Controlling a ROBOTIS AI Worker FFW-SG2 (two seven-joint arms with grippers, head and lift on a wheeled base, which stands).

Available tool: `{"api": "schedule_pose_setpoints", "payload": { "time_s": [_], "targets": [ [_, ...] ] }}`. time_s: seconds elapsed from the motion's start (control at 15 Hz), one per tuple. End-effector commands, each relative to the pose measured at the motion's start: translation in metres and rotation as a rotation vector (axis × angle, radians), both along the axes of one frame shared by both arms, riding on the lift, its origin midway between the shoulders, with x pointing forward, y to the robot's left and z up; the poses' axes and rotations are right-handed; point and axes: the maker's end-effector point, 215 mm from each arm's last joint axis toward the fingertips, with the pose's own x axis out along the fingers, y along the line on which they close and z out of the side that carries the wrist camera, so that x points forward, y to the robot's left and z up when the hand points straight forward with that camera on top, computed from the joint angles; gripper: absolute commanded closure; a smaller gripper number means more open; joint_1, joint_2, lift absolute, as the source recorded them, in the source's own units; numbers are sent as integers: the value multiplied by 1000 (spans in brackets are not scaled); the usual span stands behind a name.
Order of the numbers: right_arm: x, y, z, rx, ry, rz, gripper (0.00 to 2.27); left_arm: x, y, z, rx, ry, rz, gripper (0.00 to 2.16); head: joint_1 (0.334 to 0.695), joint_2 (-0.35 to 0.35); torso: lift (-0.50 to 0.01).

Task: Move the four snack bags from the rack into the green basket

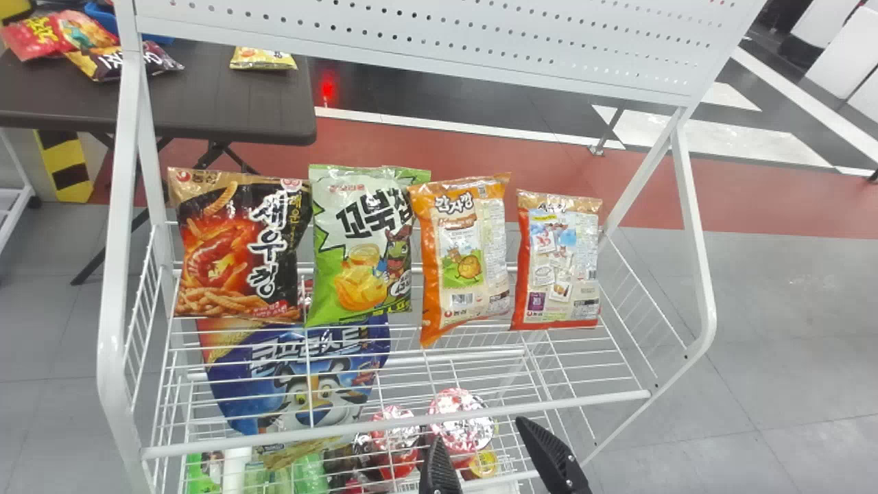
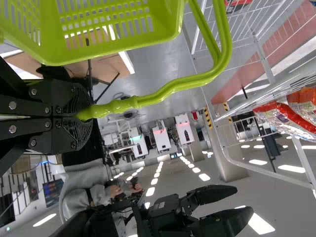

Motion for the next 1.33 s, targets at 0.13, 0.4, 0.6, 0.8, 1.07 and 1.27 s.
{"api": "schedule_pose_setpoints", "payload": {
  "time_s": [0.13, 0.4, 0.6, 0.8, 1.07, 1.27],
  "targets": [
    [0, -2, 0, 0, 0, -7, 120, 1, 1, 0, 0, 0, 2, 1848, 695, -350, 0],
    [-1, -3, 5, 0, -17, -11, 120, 1, 1, 1, -3, 0, 2, 1848, 695, -350, 0],
    [-1, -3, 7, 0, -23, -13, 120, 0, 1, 1, -4, 0, 1, 1848, 695, -350, 0],
    [-1, -3, 7, -1, -23, -12, 120, 0, 0, 1, -6, 3, 1, 1848, 695, -350, 0],
    [-1, -3, 7, 1, -22, -11, 120, 0, 0, 2, -8, 3, 0, 1848, 695, -350, 0],
    [-1, -3, 7, 2, -22, -11, 120, 0, 0, 2, -8, 3, 0, 1848, 695, -350, 0]
  ]
}}
